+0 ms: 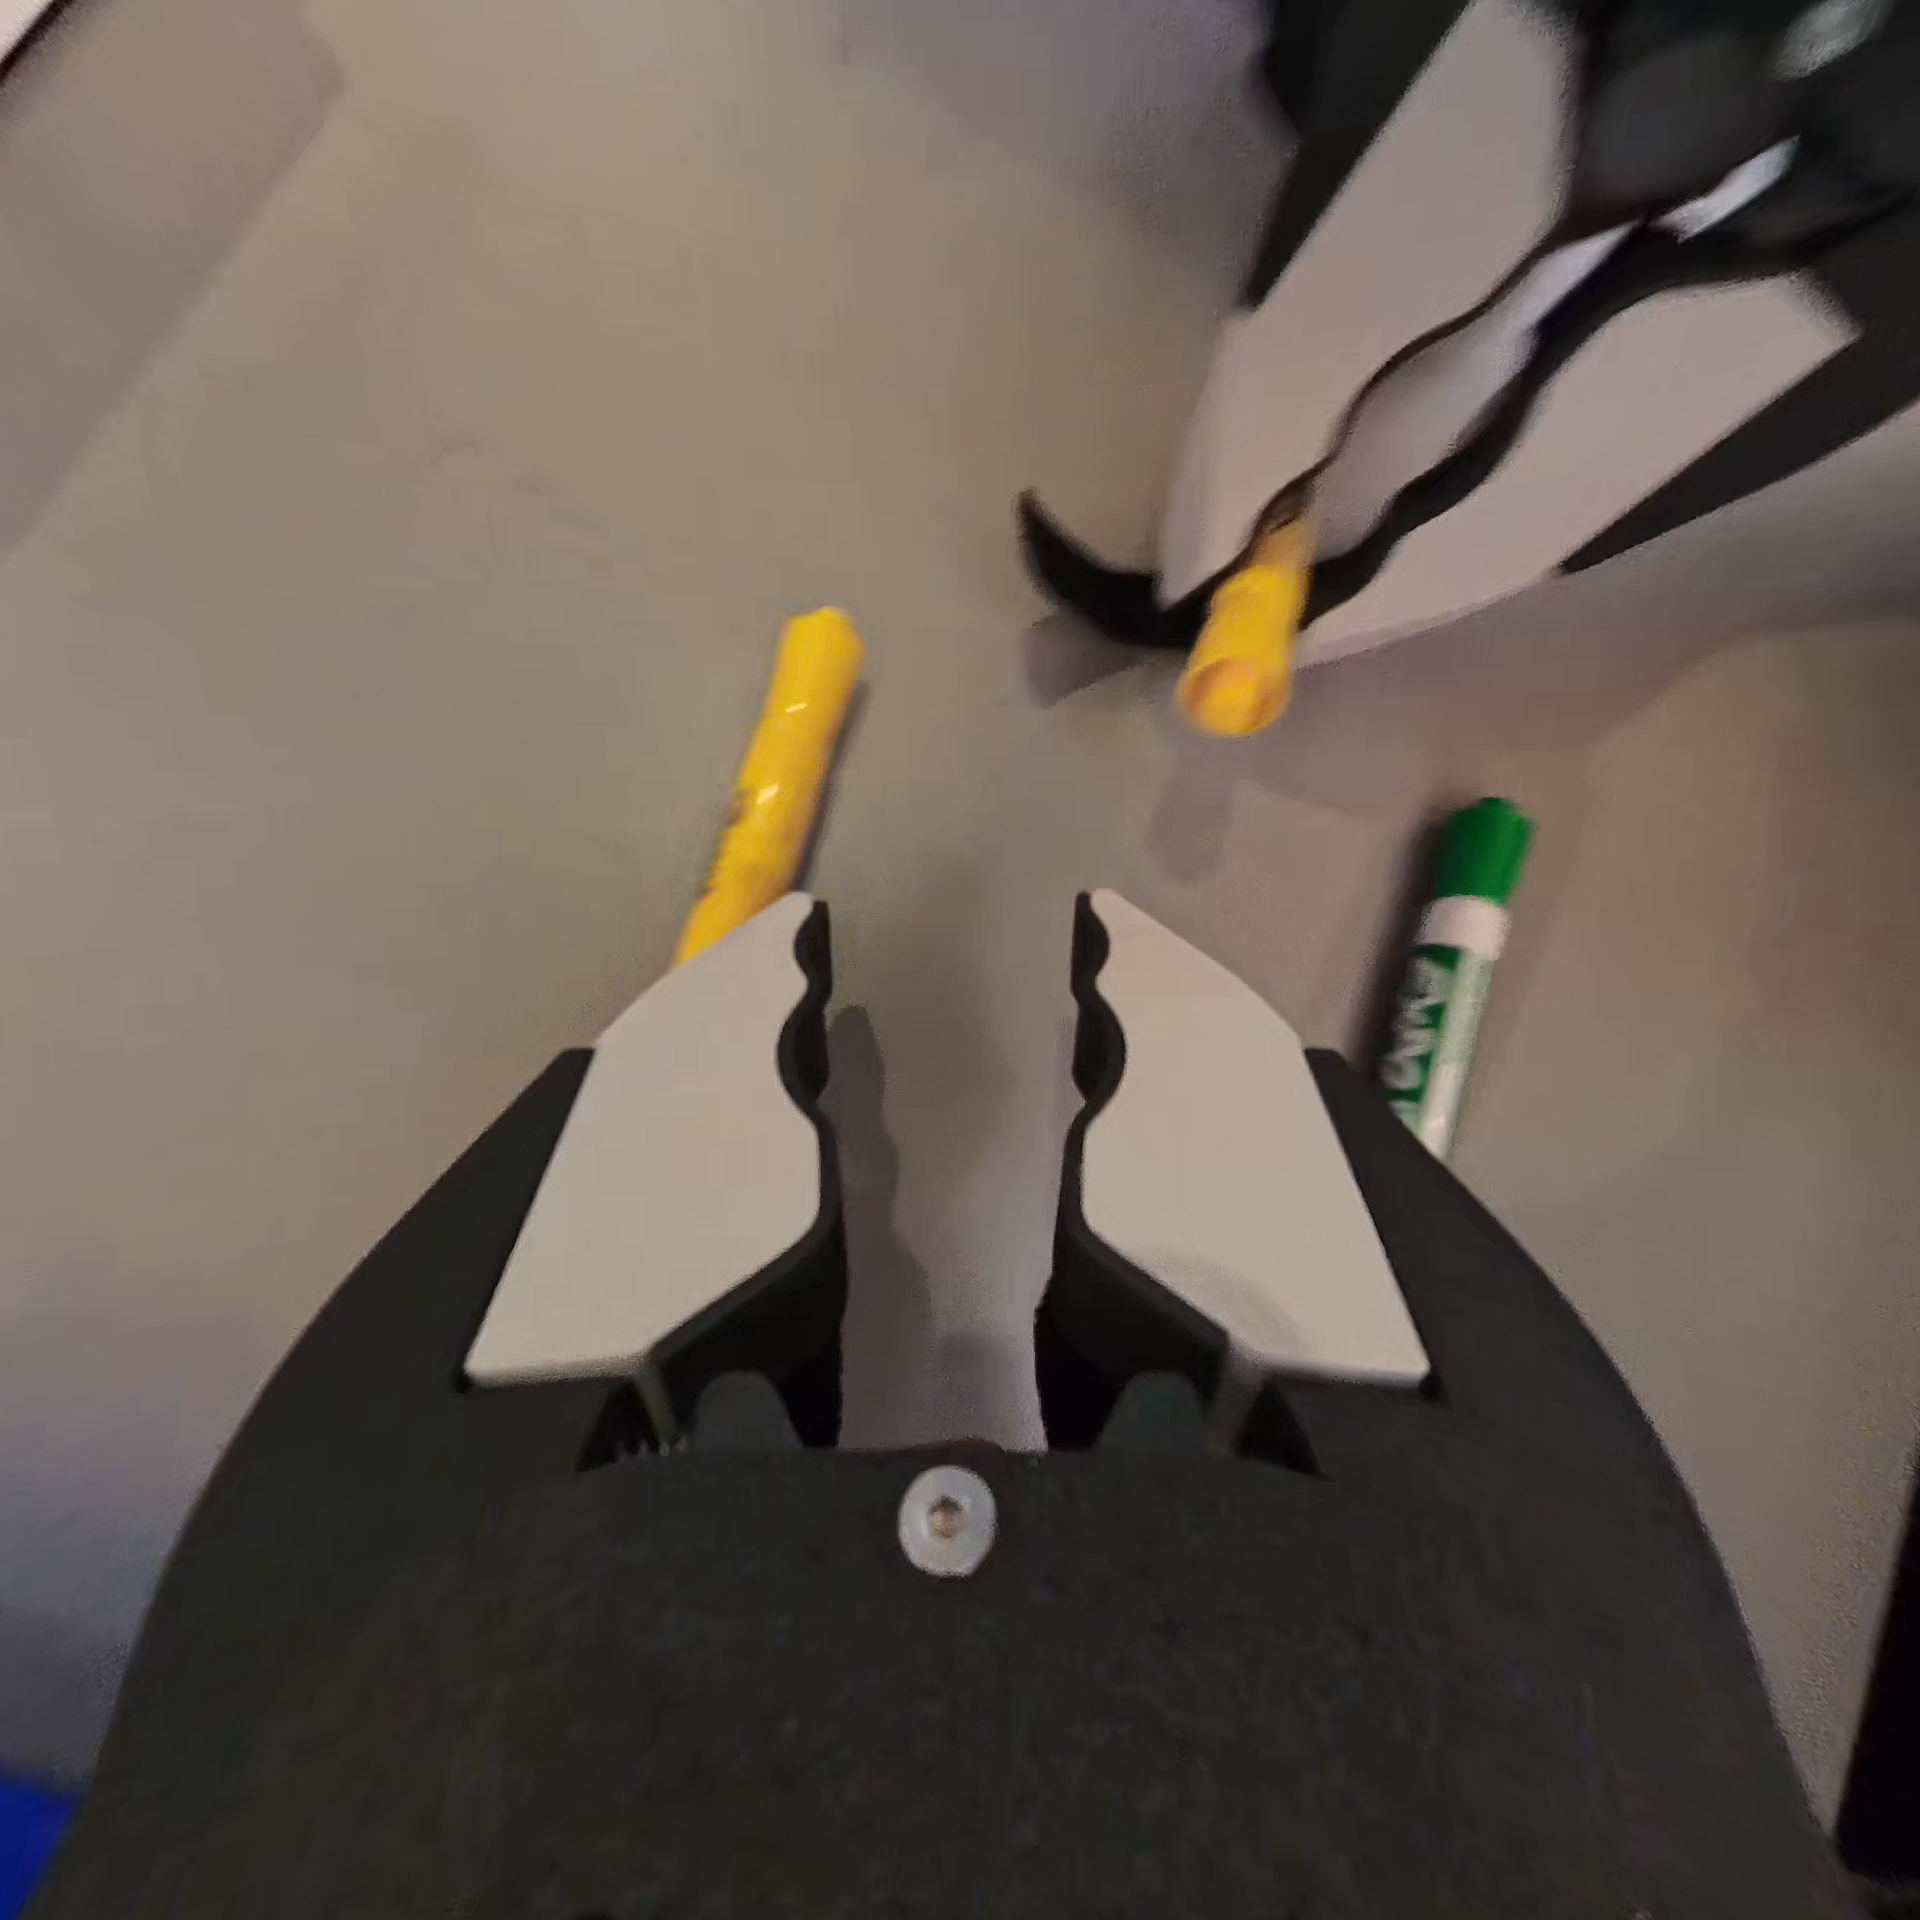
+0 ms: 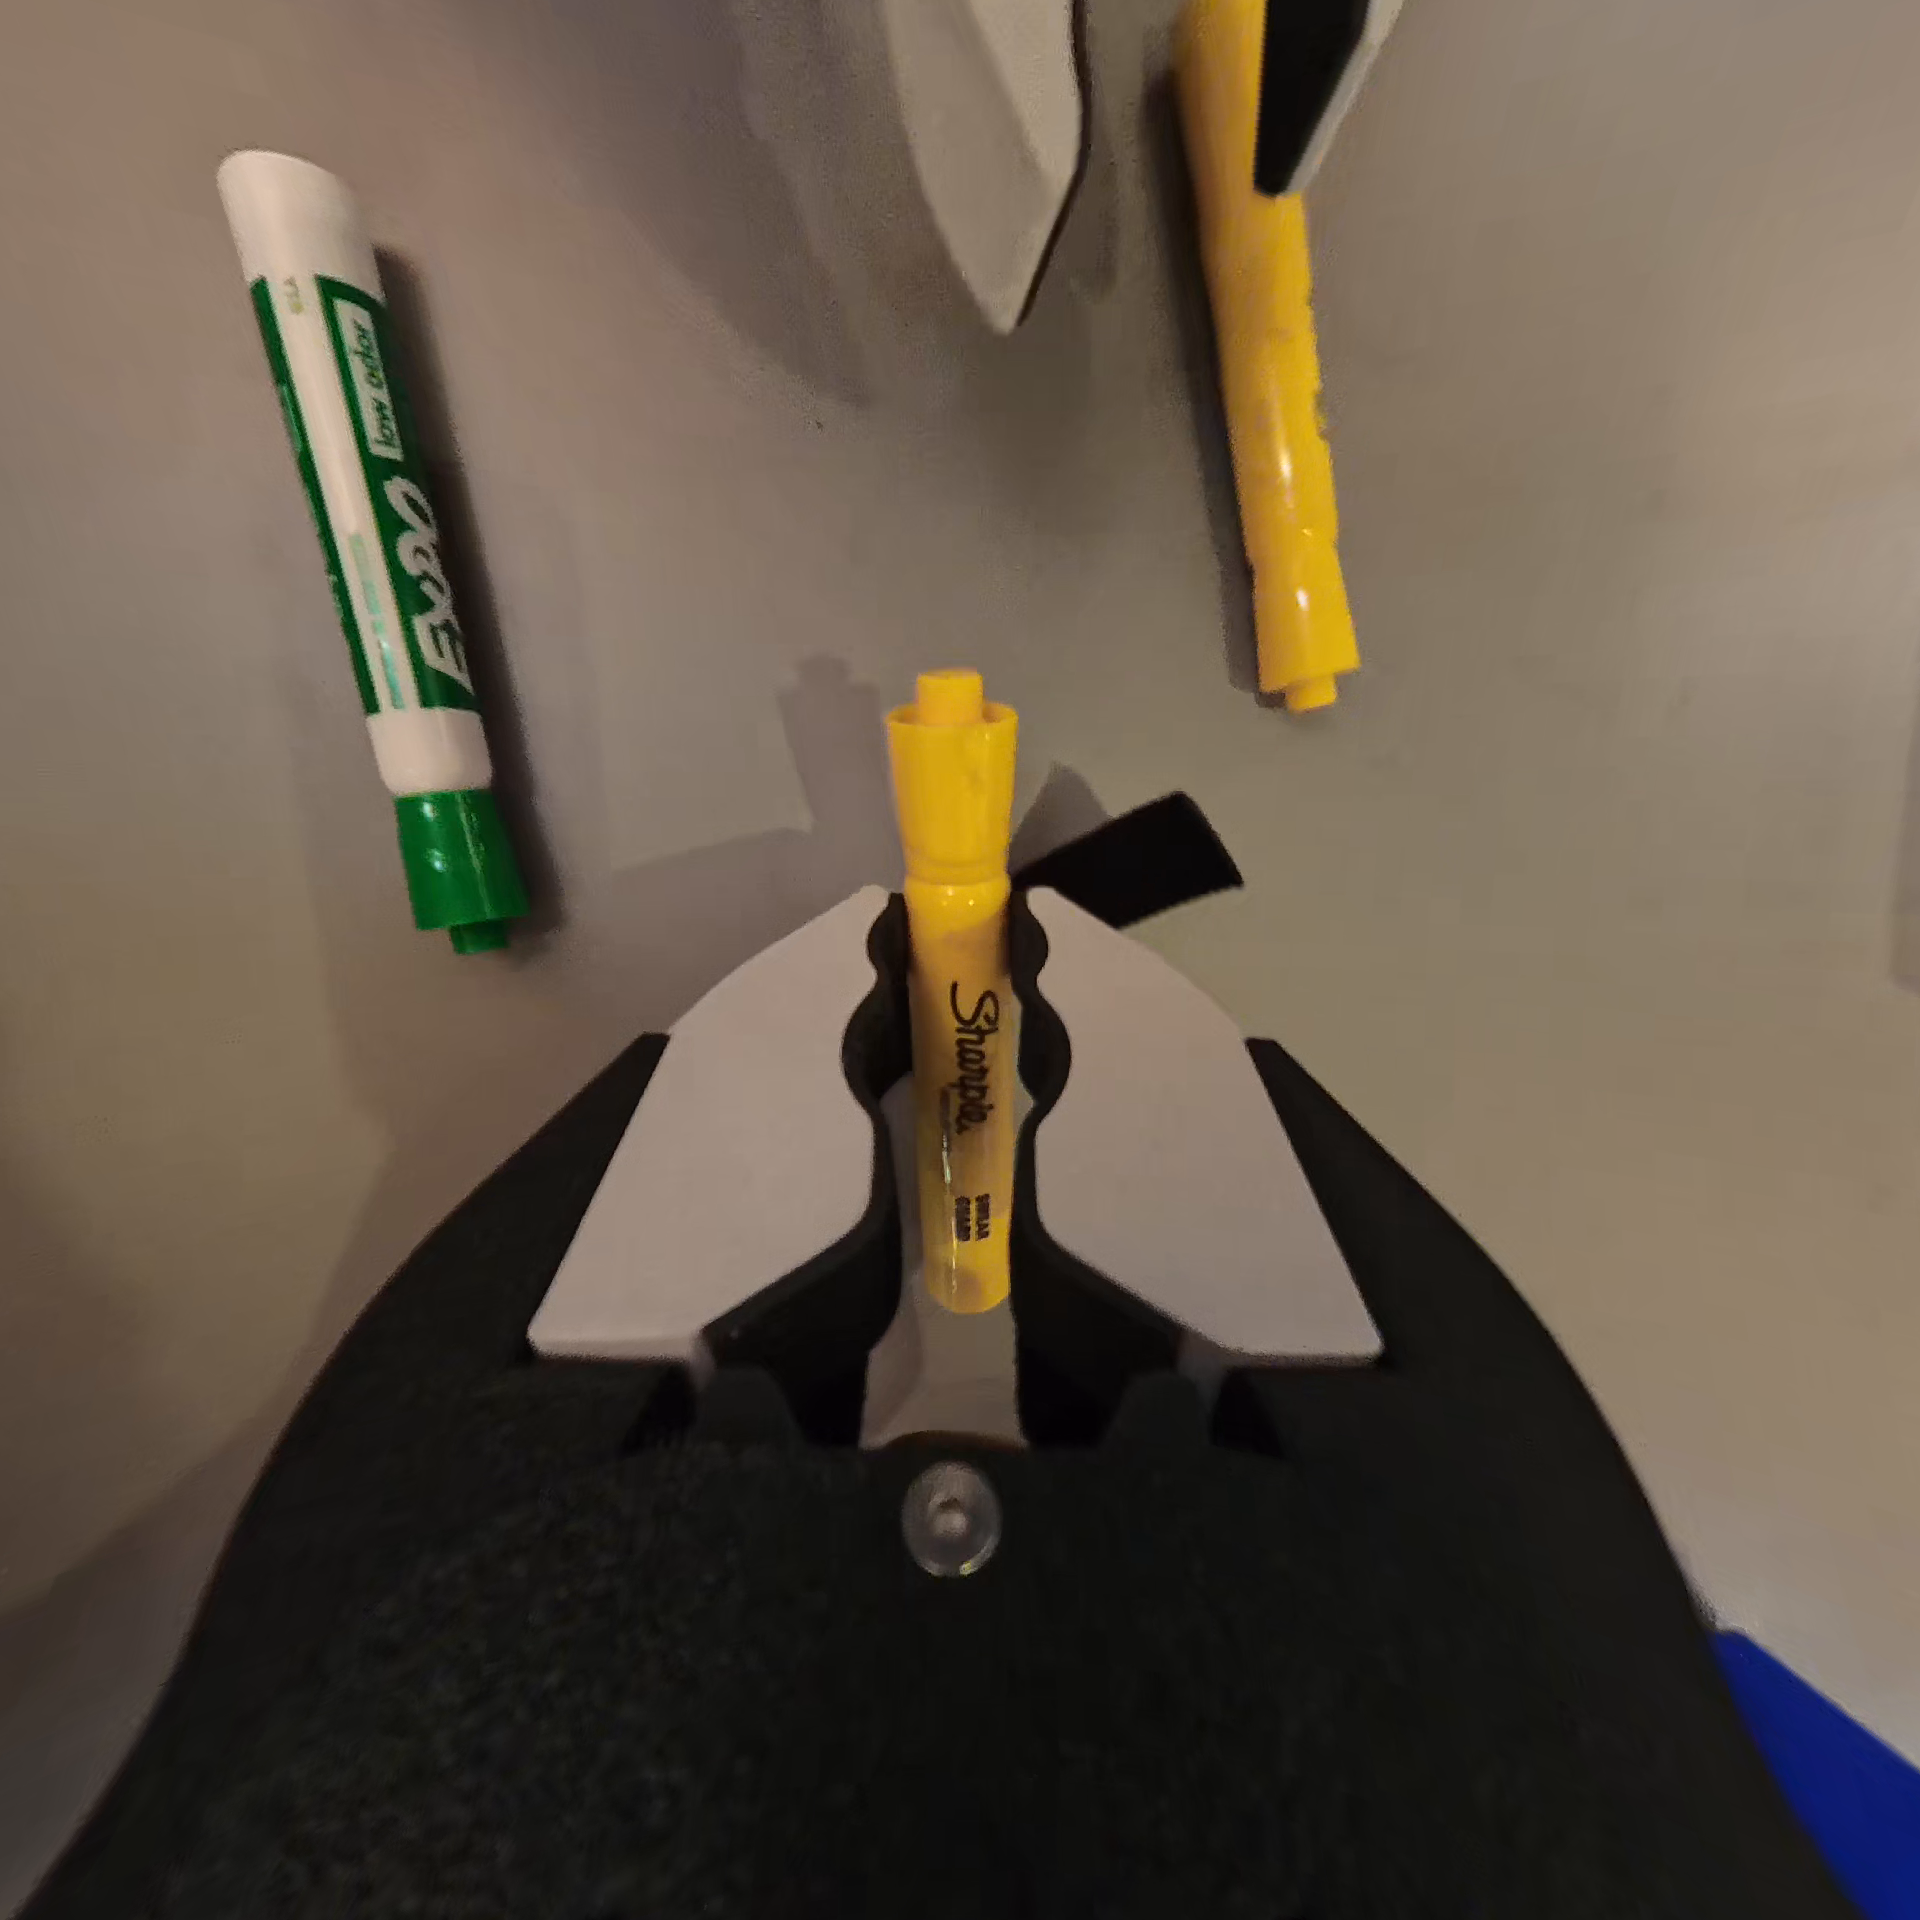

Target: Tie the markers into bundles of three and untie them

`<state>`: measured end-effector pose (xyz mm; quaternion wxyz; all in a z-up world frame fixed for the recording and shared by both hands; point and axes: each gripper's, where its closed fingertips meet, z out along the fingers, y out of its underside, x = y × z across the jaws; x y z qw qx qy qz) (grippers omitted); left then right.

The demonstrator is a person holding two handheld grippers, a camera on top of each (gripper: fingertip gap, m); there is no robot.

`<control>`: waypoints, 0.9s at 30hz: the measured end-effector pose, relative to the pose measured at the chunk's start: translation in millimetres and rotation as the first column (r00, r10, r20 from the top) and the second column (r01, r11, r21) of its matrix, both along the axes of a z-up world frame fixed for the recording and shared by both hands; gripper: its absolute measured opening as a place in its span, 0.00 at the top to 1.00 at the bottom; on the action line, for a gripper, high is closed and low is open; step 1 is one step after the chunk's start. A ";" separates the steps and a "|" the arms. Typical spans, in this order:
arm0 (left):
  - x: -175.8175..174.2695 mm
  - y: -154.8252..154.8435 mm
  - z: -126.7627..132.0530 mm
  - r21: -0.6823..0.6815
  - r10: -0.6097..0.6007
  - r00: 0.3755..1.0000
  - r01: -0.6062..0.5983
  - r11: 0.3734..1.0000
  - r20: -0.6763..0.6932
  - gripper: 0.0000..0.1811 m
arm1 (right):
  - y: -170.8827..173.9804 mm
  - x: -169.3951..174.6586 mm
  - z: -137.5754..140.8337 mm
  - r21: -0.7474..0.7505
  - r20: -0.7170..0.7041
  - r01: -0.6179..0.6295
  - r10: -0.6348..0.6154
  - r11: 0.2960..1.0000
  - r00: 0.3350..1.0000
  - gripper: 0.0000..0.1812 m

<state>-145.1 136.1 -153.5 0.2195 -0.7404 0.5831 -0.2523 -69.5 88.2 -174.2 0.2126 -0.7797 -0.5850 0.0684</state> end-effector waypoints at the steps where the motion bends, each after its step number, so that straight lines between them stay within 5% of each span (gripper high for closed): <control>1: -0.7 6.7 -3.7 0.017 -0.001 0.998 0.002 1.000 -0.056 0.76 | 0.3 3.7 1.9 0.001 -0.006 0.017 -0.017 1.000 1.000 0.90; 10: 33.4 22.2 -41.1 0.045 -0.177 0.880 0.218 0.975 -0.440 0.78 | -9.6 24.3 5.2 0.015 -0.071 0.098 -0.096 0.995 0.993 0.90; 14: 47.8 22.3 -43.8 0.026 -0.208 0.860 0.248 0.968 -0.465 0.90 | -14.4 26.6 1.3 0.015 -0.087 0.119 -0.118 0.993 0.989 0.90; 17: 45.0 21.0 -42.3 0.025 -0.211 0.857 0.252 0.967 -0.470 0.90 | -14.3 24.5 1.8 0.007 -0.133 0.144 -0.142 0.990 0.981 0.90; 22: 39.4 26.0 -14.2 0.033 -0.112 0.960 0.125 0.992 -0.256 0.90 | -8.8 19.4 5.0 -0.024 -0.178 0.171 -0.173 0.985 0.969 0.90; 27: 42.4 29.1 48.5 -0.015 0.054 0.979 -0.052 0.999 0.197 0.90 | -4.7 6.3 9.3 -0.104 -0.188 0.199 -0.216 0.974 0.958 0.90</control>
